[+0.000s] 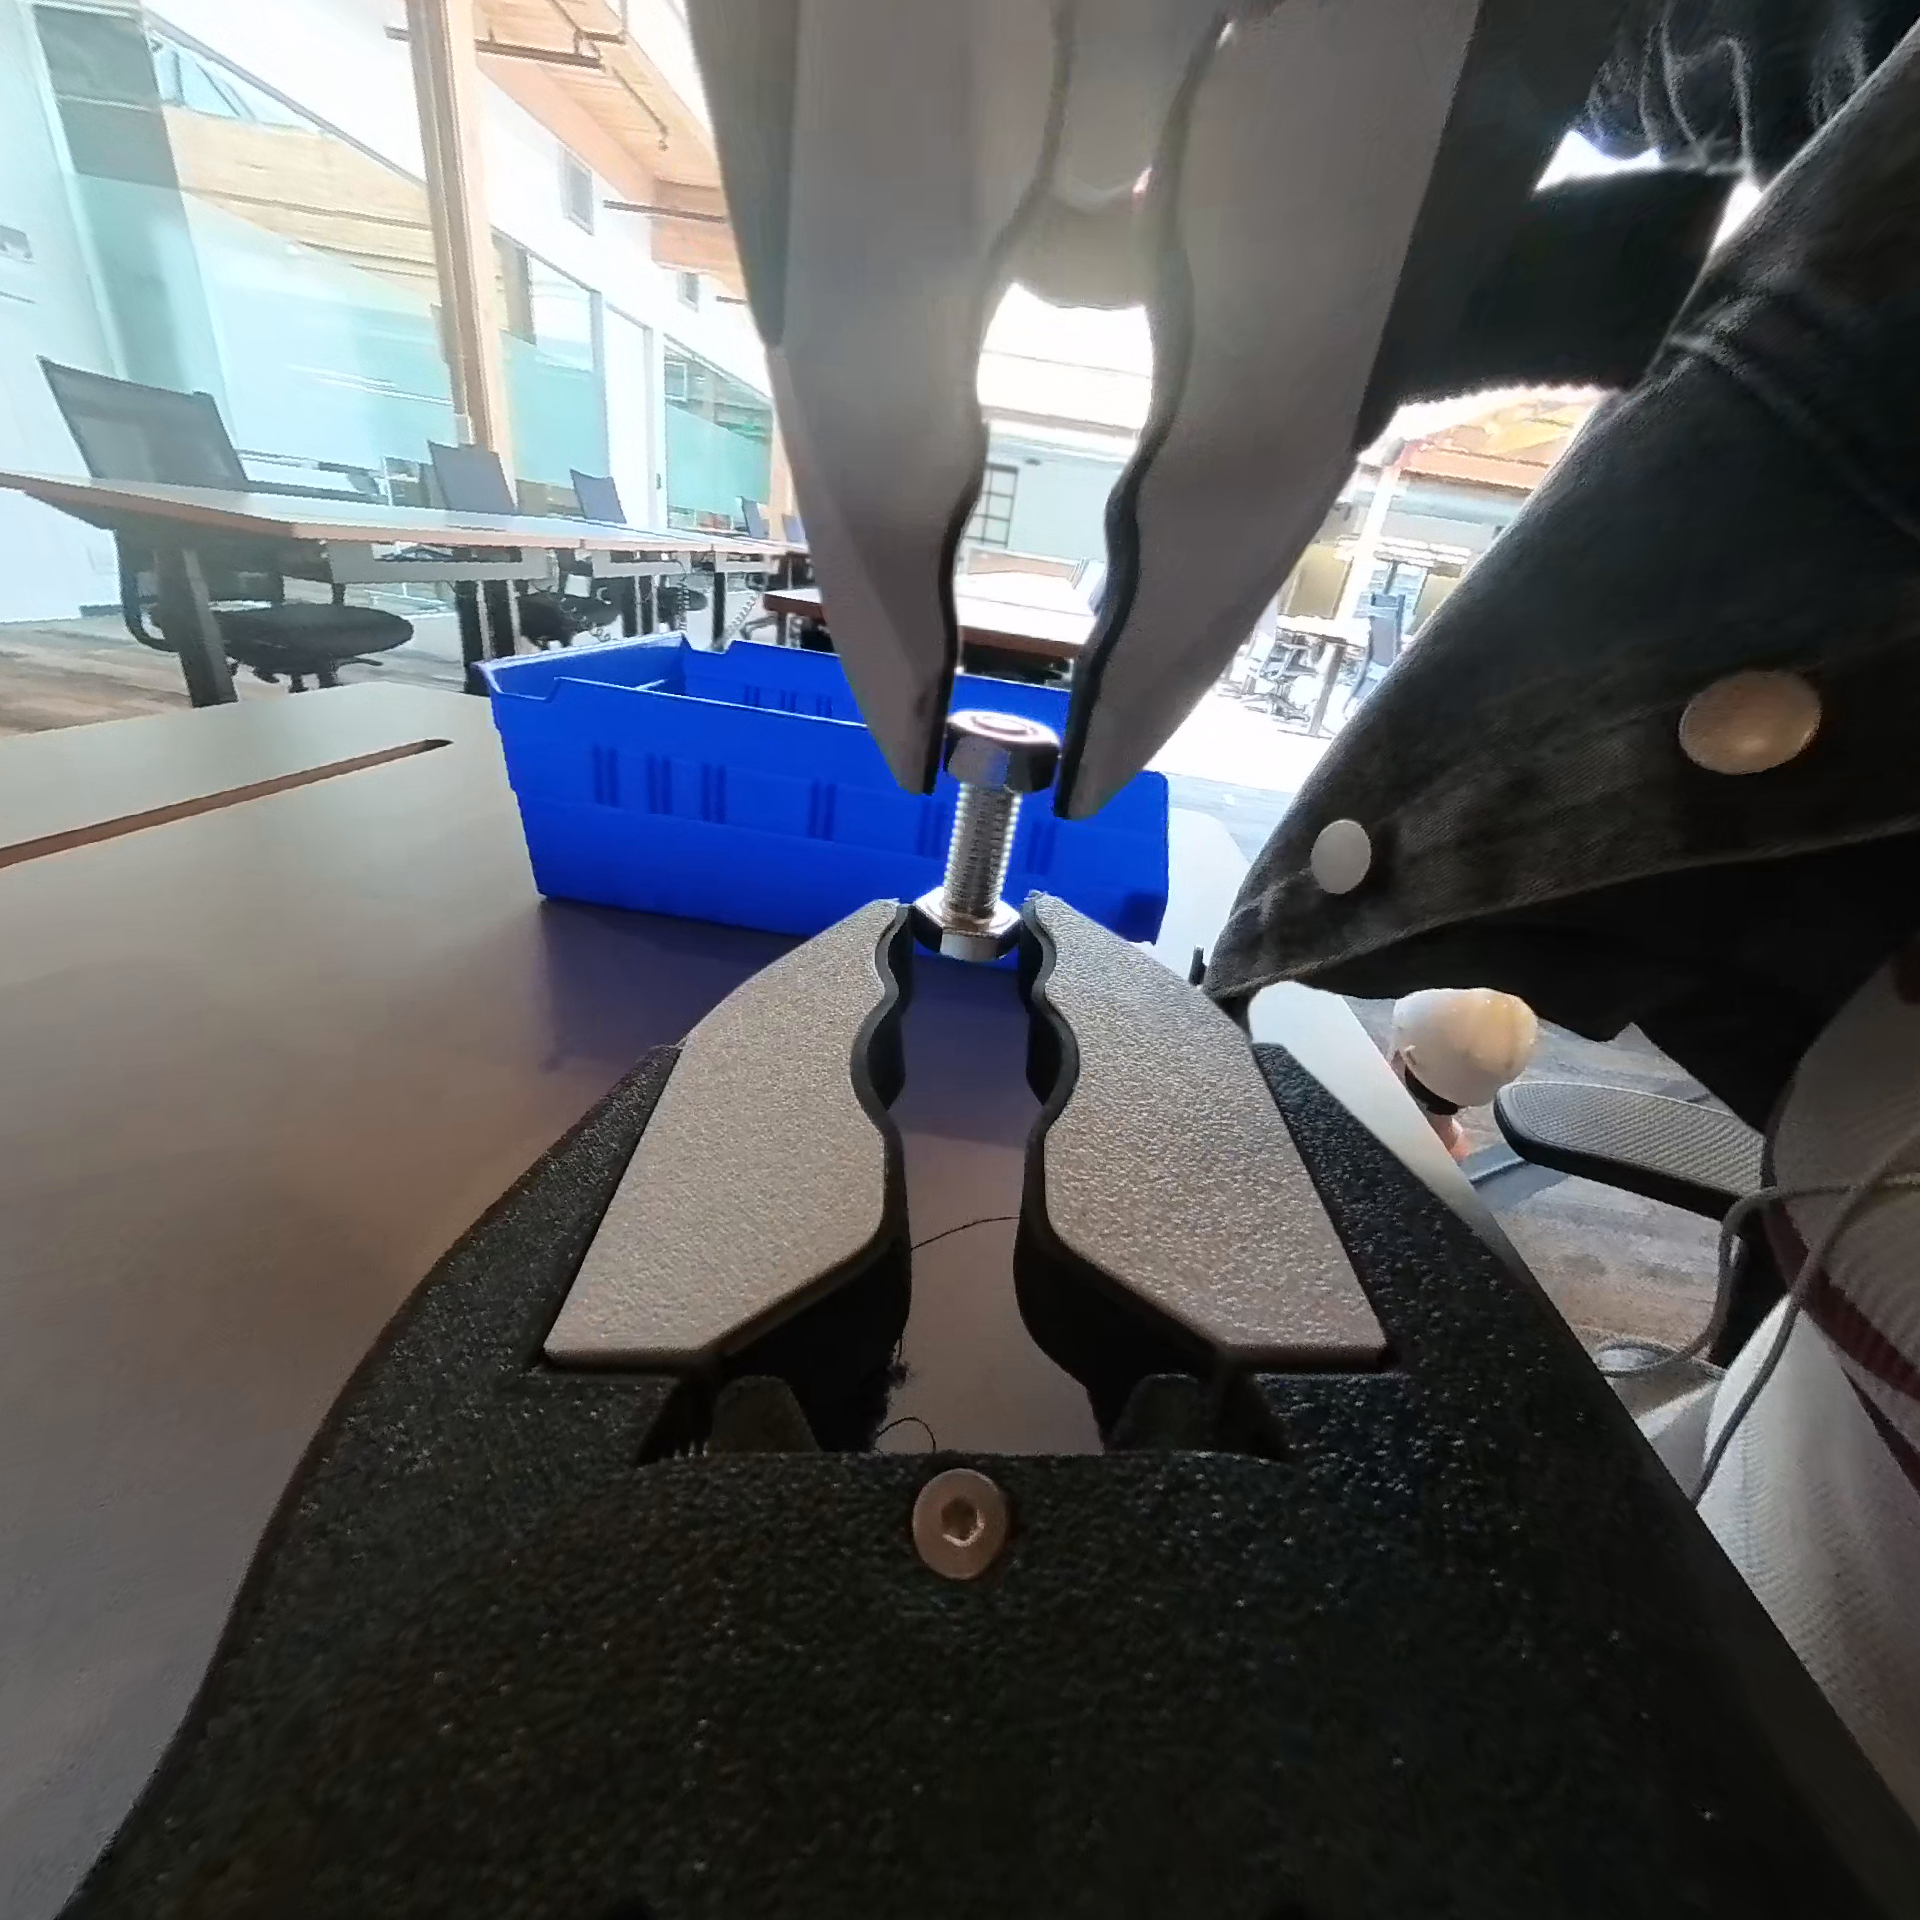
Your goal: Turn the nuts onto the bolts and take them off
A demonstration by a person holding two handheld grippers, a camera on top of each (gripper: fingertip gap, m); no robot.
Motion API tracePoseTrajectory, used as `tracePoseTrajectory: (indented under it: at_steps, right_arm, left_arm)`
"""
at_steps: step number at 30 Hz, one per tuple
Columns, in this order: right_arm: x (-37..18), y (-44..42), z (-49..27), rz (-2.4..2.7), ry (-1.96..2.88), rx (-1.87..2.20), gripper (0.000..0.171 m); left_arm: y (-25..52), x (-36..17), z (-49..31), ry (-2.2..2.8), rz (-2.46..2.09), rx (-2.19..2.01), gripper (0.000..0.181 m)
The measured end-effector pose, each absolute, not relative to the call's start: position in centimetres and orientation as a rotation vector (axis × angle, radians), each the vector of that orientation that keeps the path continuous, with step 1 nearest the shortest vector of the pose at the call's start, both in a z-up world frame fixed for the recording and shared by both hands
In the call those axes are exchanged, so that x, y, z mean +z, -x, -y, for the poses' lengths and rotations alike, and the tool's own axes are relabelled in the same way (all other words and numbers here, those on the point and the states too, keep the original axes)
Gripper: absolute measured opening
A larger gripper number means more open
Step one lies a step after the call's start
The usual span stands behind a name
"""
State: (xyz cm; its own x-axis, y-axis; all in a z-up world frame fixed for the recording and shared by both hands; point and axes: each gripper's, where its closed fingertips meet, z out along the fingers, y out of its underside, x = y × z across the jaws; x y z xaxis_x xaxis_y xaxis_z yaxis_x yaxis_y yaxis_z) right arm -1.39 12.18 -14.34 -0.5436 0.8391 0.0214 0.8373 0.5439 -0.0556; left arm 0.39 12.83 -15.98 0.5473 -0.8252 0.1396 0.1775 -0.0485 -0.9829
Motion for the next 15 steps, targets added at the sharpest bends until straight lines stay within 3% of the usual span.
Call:
tracePoseTrajectory:
  at_steps: [5,10,15]
  right_arm:
    - [-14.2,1.6,-12.4,2.956,0.905,0.067,0.045]
    - [-14.0,1.4,-12.8,3.083,0.457,0.032,0.036]
    - [-14.4,1.7,-12.8,3.091,0.339,0.047,0.019]
  left_arm:
    - [-0.1,-15.8,-12.9,1.378,-0.590,-0.941,0.019]
    - [-0.3,-15.8,-12.7,1.377,-0.603,-0.944,0.018]
    - [-0.3,-15.8,-12.7,1.376,-0.604,-0.951,0.018]
